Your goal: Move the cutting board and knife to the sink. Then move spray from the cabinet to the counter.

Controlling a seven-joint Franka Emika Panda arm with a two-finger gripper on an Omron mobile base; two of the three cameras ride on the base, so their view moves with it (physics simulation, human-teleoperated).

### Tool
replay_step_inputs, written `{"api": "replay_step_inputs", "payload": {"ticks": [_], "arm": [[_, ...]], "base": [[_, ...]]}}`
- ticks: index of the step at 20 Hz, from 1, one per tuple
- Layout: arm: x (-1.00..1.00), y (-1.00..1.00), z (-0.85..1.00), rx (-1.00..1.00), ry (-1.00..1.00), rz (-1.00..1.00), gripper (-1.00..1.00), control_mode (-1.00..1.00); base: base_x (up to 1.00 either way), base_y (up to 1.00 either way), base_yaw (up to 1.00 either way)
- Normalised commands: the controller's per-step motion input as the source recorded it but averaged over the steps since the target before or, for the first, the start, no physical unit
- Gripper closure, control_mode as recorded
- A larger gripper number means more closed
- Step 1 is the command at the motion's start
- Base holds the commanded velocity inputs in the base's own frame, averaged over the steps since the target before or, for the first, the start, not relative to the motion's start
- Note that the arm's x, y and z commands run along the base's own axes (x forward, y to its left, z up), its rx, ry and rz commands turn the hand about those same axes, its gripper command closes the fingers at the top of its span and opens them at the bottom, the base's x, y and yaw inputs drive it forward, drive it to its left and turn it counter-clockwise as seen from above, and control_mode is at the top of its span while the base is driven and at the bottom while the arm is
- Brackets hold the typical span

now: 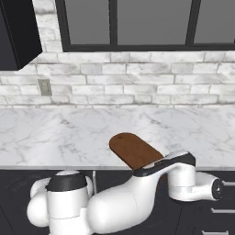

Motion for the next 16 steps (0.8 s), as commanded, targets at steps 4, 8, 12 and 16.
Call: {"api": "replay_step_inputs", "payload": {"ticks": [4,8,12,16], "arm": [[0.07,0.10,-0.11,0.00,-0.09,0.00,-1.00,-1.00],[0.09,0.14,-0.14,0.00,-0.02,0.00,-1.00,-1.00],[0.06,0.23,-0.12,0.00,0.00,0.00,-1.00,-1.00],[0.05,0.31,-0.19,0.00,0.00,0.00,-1.00,-1.00]], "base": [[0.00,0.00,0.00],[0.00,0.00,0.00],[0.00,0.00,0.00],[0.00,0.00,0.00]]}}
